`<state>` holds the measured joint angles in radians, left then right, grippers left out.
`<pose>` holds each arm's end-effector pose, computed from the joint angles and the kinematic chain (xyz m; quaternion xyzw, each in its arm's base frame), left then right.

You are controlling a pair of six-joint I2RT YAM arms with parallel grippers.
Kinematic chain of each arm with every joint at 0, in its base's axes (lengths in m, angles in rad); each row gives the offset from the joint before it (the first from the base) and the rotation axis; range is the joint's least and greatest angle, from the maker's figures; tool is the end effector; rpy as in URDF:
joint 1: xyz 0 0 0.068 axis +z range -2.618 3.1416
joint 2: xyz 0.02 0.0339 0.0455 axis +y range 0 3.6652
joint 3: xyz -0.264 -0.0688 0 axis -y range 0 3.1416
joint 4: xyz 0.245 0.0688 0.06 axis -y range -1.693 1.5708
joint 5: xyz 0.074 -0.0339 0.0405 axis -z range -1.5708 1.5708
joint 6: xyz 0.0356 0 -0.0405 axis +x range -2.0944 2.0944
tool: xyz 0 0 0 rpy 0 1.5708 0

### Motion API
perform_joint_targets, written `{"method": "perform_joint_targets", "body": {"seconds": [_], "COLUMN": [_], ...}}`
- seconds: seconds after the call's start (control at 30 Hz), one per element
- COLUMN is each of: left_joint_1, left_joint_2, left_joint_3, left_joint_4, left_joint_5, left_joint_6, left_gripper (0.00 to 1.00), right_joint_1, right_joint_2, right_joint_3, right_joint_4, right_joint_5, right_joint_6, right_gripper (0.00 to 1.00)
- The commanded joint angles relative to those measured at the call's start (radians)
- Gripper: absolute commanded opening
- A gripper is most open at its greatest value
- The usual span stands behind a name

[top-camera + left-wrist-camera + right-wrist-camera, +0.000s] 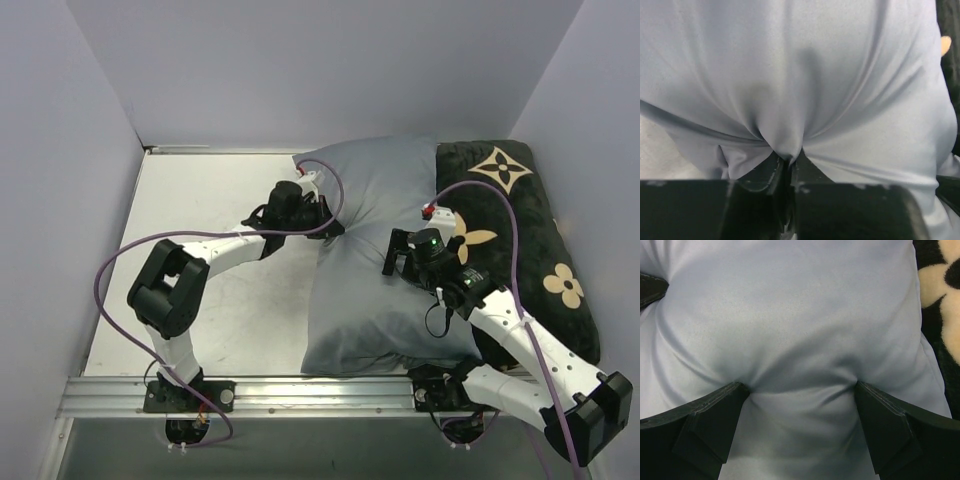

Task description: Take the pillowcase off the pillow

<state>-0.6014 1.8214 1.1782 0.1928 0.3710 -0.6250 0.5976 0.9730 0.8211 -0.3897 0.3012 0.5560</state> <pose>0.3340 -0.2449 0.2237 0.0882 0.8337 -0.4283 0.3372 0.1839 0.1124 0.2983 0.0559 0.8620 0.1559 0.4791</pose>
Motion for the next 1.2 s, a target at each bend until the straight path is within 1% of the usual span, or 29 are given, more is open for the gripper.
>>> {"method": "perform_joint_targets", "body": {"seconds": [0.0,0.03,0.1,0.13,0.17,0.2,0.23,0.27,0.3,0.37,0.4,0.43,0.47,0.5,0.57,0.63,0.67,0.7,0.77,0.87,0.93,0.97,1.03,1.17], "left_joint_1": [-0.024,-0.024,-0.024,-0.024,-0.024,-0.024,-0.024,-0.026,-0.028,-0.032,-0.034,-0.035,-0.034,-0.028,-0.006,0.046,0.058,0.067,0.071,0.106,0.147,0.153,0.155,0.155], "left_joint_2": [-0.039,-0.056,-0.124,-0.157,-0.189,-0.262,-0.302,-0.345,-0.429,-0.517,-0.603,-0.643,-0.678,-0.736,-0.769,-0.789,-0.797,-0.816,-0.844,-0.866,-0.834,-0.803,-0.774,-0.708], "left_joint_3": [0.011,-0.012,-0.041,-0.075,-0.1,-0.121,-0.144,-0.208,-0.238,-0.326,-0.356,-0.376,-0.409,-0.42,-0.433,-0.442,-0.448,-0.453,-0.463,-0.456,-0.436,-0.43,-0.419,-0.419], "left_joint_4": [0.054,0.042,0.024,-0.016,-0.035,-0.053,-0.096,-0.107,-0.116,-0.173,-0.187,-0.247,-0.275,-0.295,-0.371,-0.42,-0.427,-0.434,-0.466,-0.486,-0.486,-0.486,-0.461,-0.408], "left_joint_5": [-0.007,-0.038,-0.088,-0.128,-0.2,-0.242,-0.286,-0.352,-0.371,-0.452,-0.499,-0.526,-0.55,-0.57,-0.616,-0.604,-0.598,-0.603,-0.65,-0.664,-0.637,-0.618,-0.604,-0.581], "left_joint_6": [-0.007,-0.007,-0.007,-0.008,-0.013,-0.019,-0.027,-0.045,-0.053,-0.077,-0.084,-0.09,-0.105,-0.104,-0.108,-0.123,-0.13,-0.136,-0.163,-0.162,-0.165,-0.17,-0.17,-0.173], "left_gripper": [0.05,0.0,0.0,0.0,0.0,0.0,0.0,0.0,0.0,0.0,0.0,0.0,0.0,0.0,0.0,0.0,0.0,0.0,0.0,0.0,0.0,0.0,0.0,0.0], "right_joint_1": [0.011,0.011,0.013,0.013,0.011,0.011,0.011,0.01,0.01,0.01,0.01,0.008,0.01,0.011,0.013,0.013,0.011,0.007,-0.004,-0.048,-0.085,-0.097,-0.128,-0.147], "right_joint_2": [0.047,0.056,0.084,0.095,0.107,0.139,0.16,0.206,0.231,0.321,0.357,0.39,0.461,0.495,0.597,0.659,0.715,0.739,0.789,0.791,0.756,0.71,0.626,0.468], "right_joint_3": [-0.01,-0.008,-0.004,0.0,0.004,0.024,0.035,0.05,0.082,0.127,0.151,0.214,0.243,0.283,0.392,0.461,0.536,0.565,0.653,0.728,0.725,0.719,0.682,0.567], "right_joint_4": [-0.024,-0.021,-0.012,-0.008,-0.002,0.008,0.014,0.02,0.041,0.06,0.072,0.077,0.083,0.09,0.1,0.106,0.103,0.106,0.106,0.078,0.075,0.072,0.063,0.054], "right_joint_5": [0.01,0.009,0.012,0.012,0.01,0.009,0.0,-0.005,-0.016,-0.043,-0.048,-0.057,-0.08,-0.094,-0.146,-0.165,-0.177,-0.185,-0.207,-0.275,-0.284,-0.286,-0.292,-0.275], "right_joint_6": [0.025,0.027,0.035,0.036,0.039,0.044,0.047,0.048,0.05,0.047,0.045,0.042,0.039,0.039,0.033,0.025,0.007,-0.004,-0.022,-0.028,-0.031,-0.033,-0.041,-0.041], "right_gripper": [1.0,1.0,1.0,1.0,1.0,1.0,1.0,1.0,0.99,0.99,0.98,0.98,0.97,0.96,0.95,0.95,0.95,0.95,0.95,0.95,0.96,0.97,0.99,1.0]}}
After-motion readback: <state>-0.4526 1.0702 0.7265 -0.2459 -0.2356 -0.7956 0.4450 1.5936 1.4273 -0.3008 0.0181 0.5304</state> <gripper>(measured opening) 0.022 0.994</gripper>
